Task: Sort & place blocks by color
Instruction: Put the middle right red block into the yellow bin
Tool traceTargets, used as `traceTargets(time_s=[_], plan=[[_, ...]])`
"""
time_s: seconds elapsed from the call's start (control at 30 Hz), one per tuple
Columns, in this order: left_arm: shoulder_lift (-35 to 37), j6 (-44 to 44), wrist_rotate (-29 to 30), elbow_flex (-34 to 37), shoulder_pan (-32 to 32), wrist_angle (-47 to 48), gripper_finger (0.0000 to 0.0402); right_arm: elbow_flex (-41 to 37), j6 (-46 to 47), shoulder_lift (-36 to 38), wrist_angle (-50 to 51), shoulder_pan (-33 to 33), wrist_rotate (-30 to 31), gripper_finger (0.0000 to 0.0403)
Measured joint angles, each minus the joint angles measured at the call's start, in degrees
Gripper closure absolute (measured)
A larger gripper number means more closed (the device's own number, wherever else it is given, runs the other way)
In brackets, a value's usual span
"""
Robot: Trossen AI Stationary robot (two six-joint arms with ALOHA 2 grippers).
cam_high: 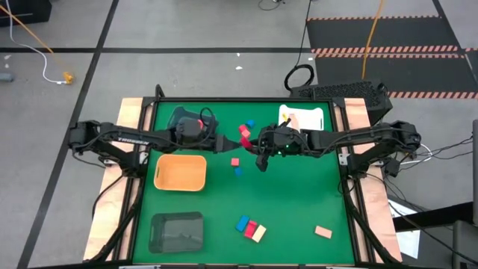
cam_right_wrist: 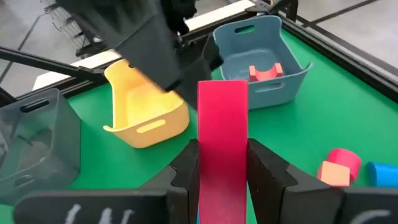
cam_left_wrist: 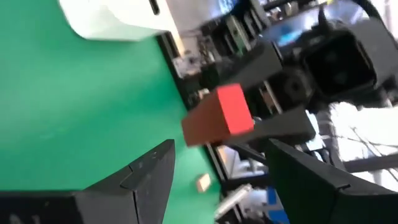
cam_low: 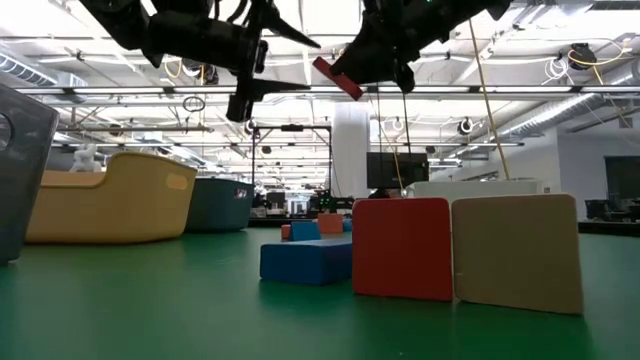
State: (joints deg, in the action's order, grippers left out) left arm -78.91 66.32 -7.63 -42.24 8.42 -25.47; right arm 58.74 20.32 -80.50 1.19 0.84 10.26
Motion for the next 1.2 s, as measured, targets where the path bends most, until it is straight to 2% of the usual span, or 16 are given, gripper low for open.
traceTargets(time_s=[0.37,0.93,1.07,1.2], plan=[[-0.56,-1.7,2.13,0.0,1.1,0.22,0.0151,-0.02,0.49,-4.81,-3.5,-1.04,0.14,0.0322],[-0.63,1.5,3.17,0.02,-0.3,4.91,0.0154,-0.09,-1.53,-5.52,-8.19,-0.45,0.38,0.0322],[-0.63,1.49,3.14,0.02,-0.25,4.7,0.0184,-0.11,-3.39,-5.54,-8.48,-0.43,0.24,0.0322],[-0.58,1.29,3.1,-0.04,-0.25,4.08,0.0244,-0.11,-5.11,-5.81,-8.78,-0.35,0.35,0.0322]])
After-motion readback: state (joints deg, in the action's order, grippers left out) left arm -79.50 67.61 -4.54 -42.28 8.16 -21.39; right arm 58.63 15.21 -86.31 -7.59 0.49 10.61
